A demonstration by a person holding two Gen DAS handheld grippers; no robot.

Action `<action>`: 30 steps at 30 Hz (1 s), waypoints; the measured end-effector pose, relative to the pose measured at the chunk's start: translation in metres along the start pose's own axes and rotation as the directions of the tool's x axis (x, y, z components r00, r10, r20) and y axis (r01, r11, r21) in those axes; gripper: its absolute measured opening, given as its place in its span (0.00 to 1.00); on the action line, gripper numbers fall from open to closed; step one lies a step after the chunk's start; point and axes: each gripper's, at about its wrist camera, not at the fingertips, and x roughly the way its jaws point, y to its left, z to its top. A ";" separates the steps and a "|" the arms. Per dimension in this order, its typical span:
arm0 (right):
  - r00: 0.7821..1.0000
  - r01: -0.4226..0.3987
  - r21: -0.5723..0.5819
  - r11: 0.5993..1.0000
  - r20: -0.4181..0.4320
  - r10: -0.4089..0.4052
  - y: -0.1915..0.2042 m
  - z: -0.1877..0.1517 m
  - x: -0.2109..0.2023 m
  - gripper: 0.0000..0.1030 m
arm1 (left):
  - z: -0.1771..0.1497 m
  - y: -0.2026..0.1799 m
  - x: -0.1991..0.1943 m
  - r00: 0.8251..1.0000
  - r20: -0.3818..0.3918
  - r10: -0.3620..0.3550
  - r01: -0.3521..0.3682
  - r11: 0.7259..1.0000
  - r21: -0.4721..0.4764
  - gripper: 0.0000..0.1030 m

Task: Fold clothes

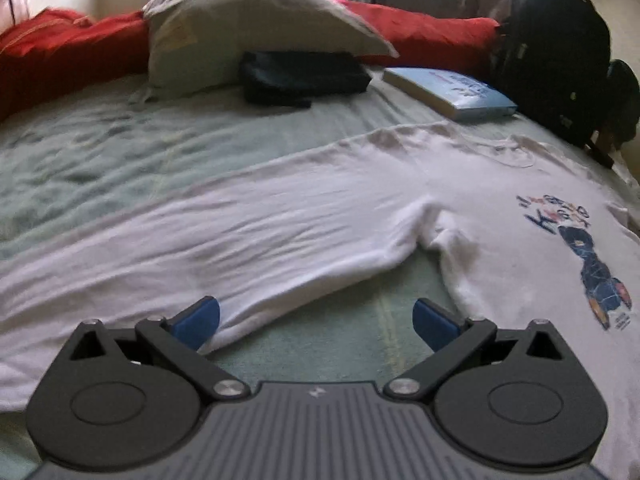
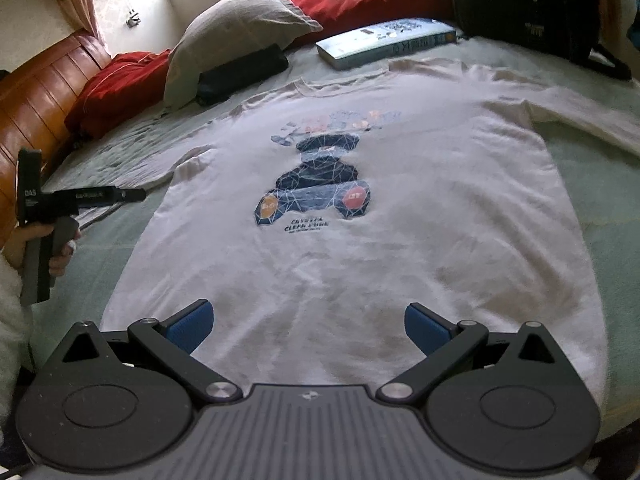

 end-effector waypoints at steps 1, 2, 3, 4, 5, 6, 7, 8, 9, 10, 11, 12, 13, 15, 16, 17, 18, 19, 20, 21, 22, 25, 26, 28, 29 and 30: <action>1.000 0.001 -0.005 1.000 -0.001 -0.001 0.001 -0.001 0.000 1.00 | 0.003 -0.002 0.002 1.000 0.012 -0.014 0.014 1.000 -0.007 0.99; 1.000 0.002 -0.010 1.000 -0.002 -0.002 0.001 -0.001 0.000 1.00 | 0.007 -0.004 0.004 0.999 0.024 -0.029 0.030 0.999 -0.016 0.99; 1.000 0.004 -0.016 1.000 -0.003 -0.004 0.002 -0.002 -0.001 1.00 | 0.011 -0.006 0.007 0.998 0.036 -0.045 0.046 0.999 -0.025 0.99; 1.000 0.008 -0.020 1.000 0.001 -0.008 0.002 -0.002 -0.002 1.00 | 0.012 -0.009 0.011 0.997 0.039 -0.059 0.060 0.998 -0.033 0.99; 1.000 0.015 -0.022 1.000 0.007 -0.014 0.002 -0.002 -0.003 1.00 | 0.011 -0.012 0.017 0.997 0.030 -0.070 0.071 0.997 -0.035 0.99; 1.000 0.016 -0.021 1.000 0.011 -0.016 0.001 -0.002 -0.005 1.00 | 0.010 -0.016 0.023 0.997 0.003 -0.078 0.078 0.996 -0.035 0.99; 1.000 0.014 -0.018 1.000 0.013 -0.014 0.000 -0.002 -0.006 1.00 | 0.005 -0.019 0.024 0.997 -0.010 -0.073 0.073 0.997 -0.027 0.99; 1.000 0.012 -0.015 1.000 0.015 -0.012 -0.001 -0.002 -0.007 1.00 | 0.001 -0.022 0.025 0.998 -0.019 -0.067 0.067 0.998 -0.016 0.99; 1.000 0.009 -0.011 1.000 0.013 -0.009 -0.002 -0.002 -0.006 1.00 | -0.004 -0.026 0.020 0.998 -0.016 -0.059 0.059 0.998 0.016 0.99; 1.000 0.007 -0.008 1.000 0.010 -0.007 -0.003 -0.002 -0.005 1.00 | -0.007 -0.026 0.013 0.998 -0.024 -0.066 0.067 0.998 0.022 0.99; 1.000 0.003 -0.003 1.000 0.007 -0.003 -0.004 -0.002 -0.004 1.00 | -0.010 -0.024 0.005 0.997 -0.035 -0.076 0.076 0.997 0.024 0.99; 1.000 -0.004 0.000 1.000 0.005 0.004 -0.005 -0.002 -0.003 1.00 | -0.013 -0.023 -0.003 0.995 -0.045 -0.085 0.086 0.996 0.026 0.99; 1.000 -0.010 0.002 1.000 0.004 0.010 -0.005 -0.002 -0.002 1.00 | -0.014 -0.021 -0.013 0.996 -0.037 -0.084 0.085 0.996 0.024 0.99; 1.000 -0.029 0.006 1.000 0.006 0.029 -0.005 -0.003 -0.002 1.00 | -0.020 -0.013 -0.035 0.999 0.009 -0.036 0.035 0.999 0.035 0.99; 0.999 -0.037 0.004 0.999 0.006 0.037 -0.004 -0.003 -0.003 1.00 | -0.023 -0.008 -0.047 0.999 0.036 -0.006 0.004 0.999 0.041 0.99; 0.999 -0.045 0.003 0.999 0.007 0.045 -0.004 -0.004 -0.003 1.00 | -0.028 0.001 -0.058 0.998 0.058 0.019 -0.020 0.999 0.027 0.99; 0.999 -0.050 0.001 0.999 0.008 0.050 -0.003 -0.005 -0.003 1.00 | -0.033 0.010 -0.068 0.996 0.080 0.042 -0.043 0.999 0.010 0.99; 0.998 -0.056 0.000 0.998 0.009 0.056 -0.003 -0.005 -0.004 1.00 | -0.038 0.021 -0.075 0.994 0.087 0.063 -0.061 0.998 -0.025 0.99; 0.998 -0.062 -0.002 0.998 0.010 0.062 -0.002 -0.006 -0.005 1.00 | -0.044 0.032 -0.082 0.992 0.090 0.084 -0.078 0.995 -0.062 0.99; 0.998 -0.068 -0.002 0.998 0.013 0.068 -0.002 -0.006 -0.005 1.00 | -0.050 0.043 -0.089 0.990 0.092 0.104 -0.095 0.990 -0.100 0.99; 0.997 -0.074 -0.003 0.997 0.015 0.074 -0.001 -0.006 -0.006 1.00 | -0.056 0.053 -0.093 0.989 0.089 0.122 -0.109 0.984 -0.138 0.99; 0.996 -0.089 -0.012 0.996 0.022 0.089 0.002 -0.006 -0.008 1.00 | -0.072 0.078 -0.100 0.981 0.077 0.175 -0.152 0.959 -0.239 0.99; 0.995 -0.093 -0.016 0.996 0.025 0.094 0.003 -0.006 -0.009 1.00 | -0.078 0.086 -0.102 0.979 0.077 0.187 -0.161 0.950 -0.267 0.99; 0.994 -0.102 -0.025 0.994 0.030 0.102 0.006 -0.006 -0.010 1.00 | -0.087 0.100 -0.102 0.979 0.078 0.188 -0.153 0.932 -0.328 0.99; 0.994 -0.103 -0.030 0.994 0.031 0.104 0.008 -0.005 -0.010 1.00 | -0.090 0.106 -0.102 0.979 0.081 0.187 -0.147 0.923 -0.357 0.99; 0.994 -0.103 -0.035 0.994 0.033 0.104 0.010 -0.005 -0.010 1.00 | -0.092 0.111 -0.101 0.978 0.091 0.185 -0.138 0.915 -0.379 0.99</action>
